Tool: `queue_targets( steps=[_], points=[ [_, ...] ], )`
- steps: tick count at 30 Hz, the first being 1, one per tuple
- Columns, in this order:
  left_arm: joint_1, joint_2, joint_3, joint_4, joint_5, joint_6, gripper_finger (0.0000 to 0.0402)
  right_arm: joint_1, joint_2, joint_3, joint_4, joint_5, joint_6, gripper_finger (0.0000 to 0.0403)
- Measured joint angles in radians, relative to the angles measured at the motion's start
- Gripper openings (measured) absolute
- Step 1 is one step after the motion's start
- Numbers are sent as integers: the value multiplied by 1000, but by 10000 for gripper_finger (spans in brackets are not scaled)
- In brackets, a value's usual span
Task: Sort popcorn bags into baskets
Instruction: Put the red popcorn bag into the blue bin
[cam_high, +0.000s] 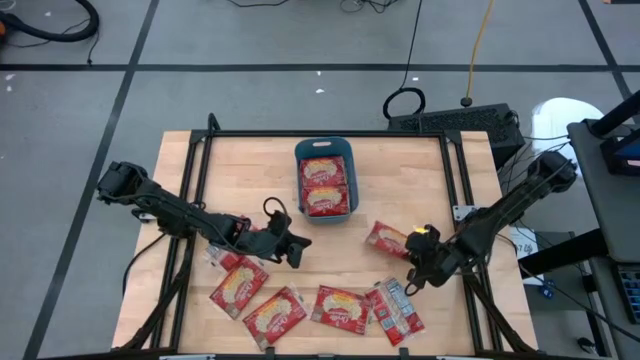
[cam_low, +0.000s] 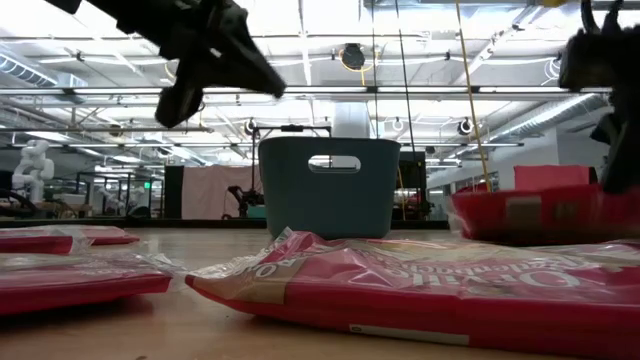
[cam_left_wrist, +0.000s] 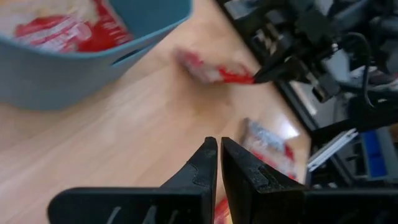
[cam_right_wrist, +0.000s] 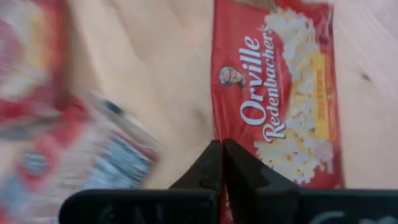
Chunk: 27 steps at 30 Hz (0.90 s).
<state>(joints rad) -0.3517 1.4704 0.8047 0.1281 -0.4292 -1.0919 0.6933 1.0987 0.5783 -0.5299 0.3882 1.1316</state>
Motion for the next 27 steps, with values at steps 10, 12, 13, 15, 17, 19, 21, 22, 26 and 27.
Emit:
queue_targets(
  steps=[10,12,13,15,17,19,21,22,26,27],
  points=[
    [-9,0,105,82,-3,249,27,0,-121,1,283,-29,-78,1],
    [-9,3,133,82,-17,277,27,-2,-124,1,328,-28,-78,1],
    [-9,8,146,83,-25,288,27,-6,-124,2,342,-27,-78,1],
    [-9,18,161,77,-37,305,27,-15,-121,2,344,-27,-65,1],
    [-9,41,175,80,-39,309,27,-23,-113,2,340,-28,-59,1],
    [-9,70,182,77,-35,311,27,-30,-101,2,332,-31,-62,1],
    [-11,114,198,89,-7,330,34,-42,-85,2,335,-57,-68,1],
    [-13,138,209,101,8,349,42,-48,-76,2,335,-74,-72,1],
    [-28,248,288,112,28,444,101,-69,-47,2,332,-101,-72,1],
    [-31,278,312,105,30,468,121,-74,-41,2,333,-105,-72,1]
  ],
)
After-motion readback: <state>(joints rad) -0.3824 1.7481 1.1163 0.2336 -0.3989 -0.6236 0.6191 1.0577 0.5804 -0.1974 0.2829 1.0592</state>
